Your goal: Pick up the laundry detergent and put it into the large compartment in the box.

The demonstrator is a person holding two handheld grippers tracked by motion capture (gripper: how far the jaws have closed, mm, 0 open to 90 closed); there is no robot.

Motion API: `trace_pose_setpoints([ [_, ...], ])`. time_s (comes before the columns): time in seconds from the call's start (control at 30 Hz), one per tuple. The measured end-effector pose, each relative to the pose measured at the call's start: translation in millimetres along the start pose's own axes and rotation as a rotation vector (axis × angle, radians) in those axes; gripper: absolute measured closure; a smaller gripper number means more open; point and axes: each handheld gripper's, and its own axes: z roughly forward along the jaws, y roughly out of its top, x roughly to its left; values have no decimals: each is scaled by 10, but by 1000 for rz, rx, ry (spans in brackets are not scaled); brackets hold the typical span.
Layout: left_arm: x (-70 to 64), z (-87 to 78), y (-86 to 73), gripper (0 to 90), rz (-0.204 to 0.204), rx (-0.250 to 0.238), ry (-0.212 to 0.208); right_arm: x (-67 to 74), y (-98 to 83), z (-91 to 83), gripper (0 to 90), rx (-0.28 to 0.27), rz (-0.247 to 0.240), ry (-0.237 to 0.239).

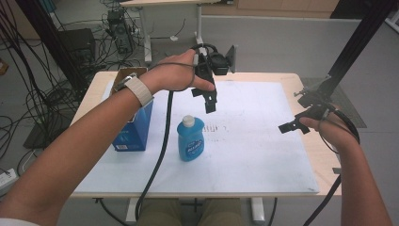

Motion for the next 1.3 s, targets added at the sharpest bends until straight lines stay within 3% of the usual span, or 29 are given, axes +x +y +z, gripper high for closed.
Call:
trace_pose_setpoints([
  [0.3,-10,29,4,93,-94,19,5,2,22,30,74,5,3,1],
  [0.7,-5,71,-66,93,-168,5,9,11,38,46,74,3,-4,4],
  [1.3,28,196,-245,93,-198,-8,-4,46,63,71,73,5,-10,5],
])
